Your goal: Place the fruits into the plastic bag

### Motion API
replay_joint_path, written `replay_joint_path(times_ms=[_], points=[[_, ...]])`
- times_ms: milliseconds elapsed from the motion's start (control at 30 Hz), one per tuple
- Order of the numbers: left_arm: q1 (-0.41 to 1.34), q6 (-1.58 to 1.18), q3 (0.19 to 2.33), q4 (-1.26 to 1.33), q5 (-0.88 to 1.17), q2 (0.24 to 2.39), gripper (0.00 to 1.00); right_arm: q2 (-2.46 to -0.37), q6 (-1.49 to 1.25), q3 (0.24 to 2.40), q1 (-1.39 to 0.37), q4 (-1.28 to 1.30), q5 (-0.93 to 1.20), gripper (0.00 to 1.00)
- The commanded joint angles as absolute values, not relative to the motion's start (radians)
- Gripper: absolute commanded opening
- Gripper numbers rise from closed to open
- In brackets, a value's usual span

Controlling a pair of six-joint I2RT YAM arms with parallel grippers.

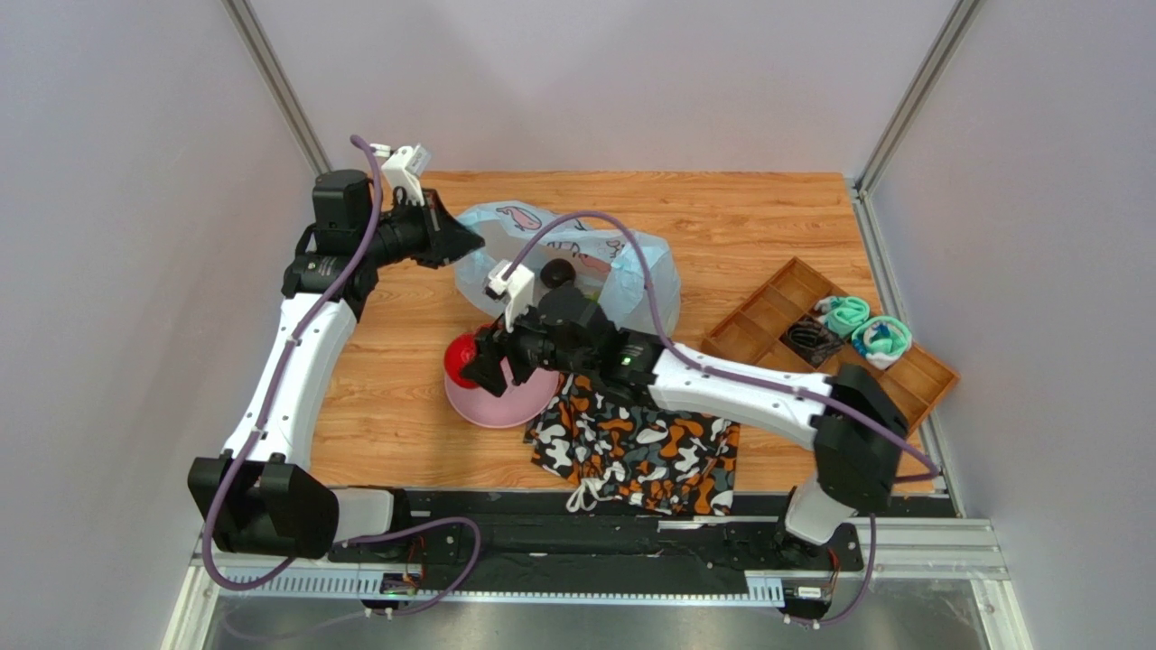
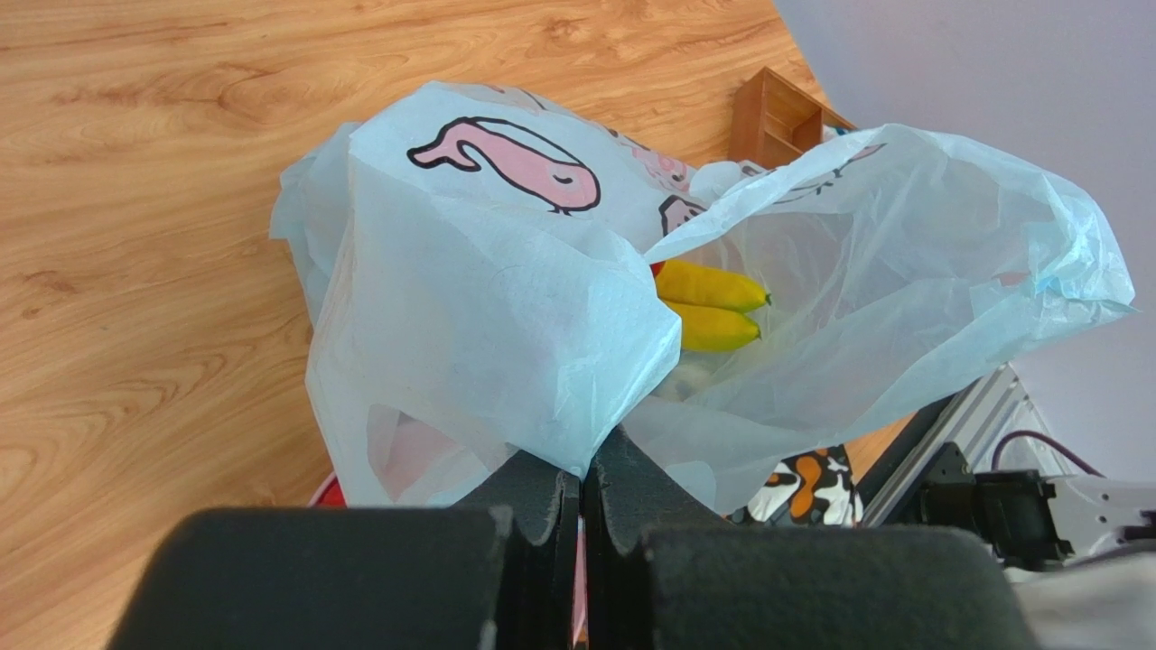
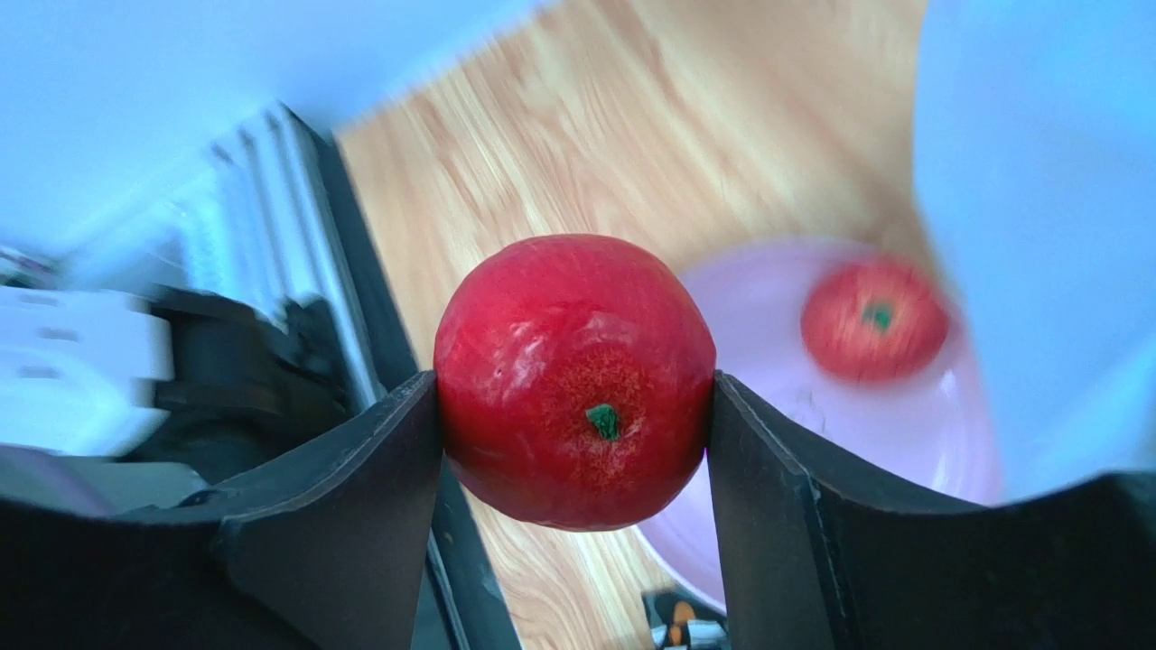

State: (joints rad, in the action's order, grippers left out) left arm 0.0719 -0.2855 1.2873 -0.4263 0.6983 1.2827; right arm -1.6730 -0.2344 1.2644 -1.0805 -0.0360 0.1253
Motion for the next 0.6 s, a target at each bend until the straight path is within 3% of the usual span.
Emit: replay_joint_path(times_ms=[0, 300, 567], points=[[0.074, -0.287, 1.289, -0.403, 0.709, 1.243, 0.0, -1.507, -0.153, 1.267, -1.063, -0.161, 0.157, 0.27], [0.074, -0.282, 1.287, -0.408, 0.699, 1.239, 0.0, -1.385, -0.12, 1.265, -0.924, -0.085, 0.033, 0.27], [0.074, -0.287, 1.287, -0.403, 0.706, 1.243, 0.0, -1.526, -0.095, 1.439, -0.888, 0.299, -0.281, 0.27]])
